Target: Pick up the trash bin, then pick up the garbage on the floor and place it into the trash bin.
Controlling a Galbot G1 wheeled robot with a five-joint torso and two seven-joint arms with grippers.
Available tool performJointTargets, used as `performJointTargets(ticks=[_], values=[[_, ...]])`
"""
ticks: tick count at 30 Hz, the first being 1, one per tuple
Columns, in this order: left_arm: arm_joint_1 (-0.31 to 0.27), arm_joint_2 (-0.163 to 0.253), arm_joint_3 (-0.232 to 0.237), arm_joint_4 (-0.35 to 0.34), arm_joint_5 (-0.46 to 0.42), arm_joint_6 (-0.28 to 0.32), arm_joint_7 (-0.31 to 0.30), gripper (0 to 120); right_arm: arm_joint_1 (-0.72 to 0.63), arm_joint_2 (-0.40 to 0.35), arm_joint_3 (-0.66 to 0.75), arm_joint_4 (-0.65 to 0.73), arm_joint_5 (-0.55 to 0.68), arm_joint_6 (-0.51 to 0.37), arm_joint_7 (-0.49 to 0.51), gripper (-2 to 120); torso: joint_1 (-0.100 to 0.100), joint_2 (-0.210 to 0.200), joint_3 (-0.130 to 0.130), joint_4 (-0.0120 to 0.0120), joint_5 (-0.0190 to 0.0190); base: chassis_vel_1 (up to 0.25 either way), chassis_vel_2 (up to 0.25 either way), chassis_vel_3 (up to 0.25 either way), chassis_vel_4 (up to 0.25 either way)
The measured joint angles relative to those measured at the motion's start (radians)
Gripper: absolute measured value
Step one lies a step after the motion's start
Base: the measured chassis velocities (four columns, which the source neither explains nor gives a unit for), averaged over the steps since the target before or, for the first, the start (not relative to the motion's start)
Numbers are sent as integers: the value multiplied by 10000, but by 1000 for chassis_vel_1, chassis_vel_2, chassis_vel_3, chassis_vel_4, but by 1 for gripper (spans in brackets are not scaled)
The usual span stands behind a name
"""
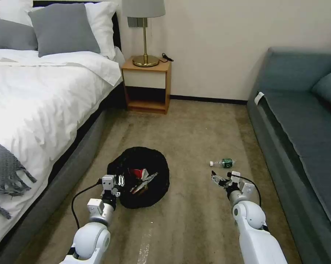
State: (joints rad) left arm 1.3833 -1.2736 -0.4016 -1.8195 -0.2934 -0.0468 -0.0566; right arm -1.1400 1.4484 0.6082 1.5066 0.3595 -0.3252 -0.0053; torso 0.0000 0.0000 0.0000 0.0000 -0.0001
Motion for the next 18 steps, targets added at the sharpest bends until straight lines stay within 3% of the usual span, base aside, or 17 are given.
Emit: performJointTargets(ticks=[18], values=[[-7,-6,20,110,-5,-48,22,4,-47,31,87,-78,-20,166,-33,100,0,0,0,0,0,-44,41,44,-48]])
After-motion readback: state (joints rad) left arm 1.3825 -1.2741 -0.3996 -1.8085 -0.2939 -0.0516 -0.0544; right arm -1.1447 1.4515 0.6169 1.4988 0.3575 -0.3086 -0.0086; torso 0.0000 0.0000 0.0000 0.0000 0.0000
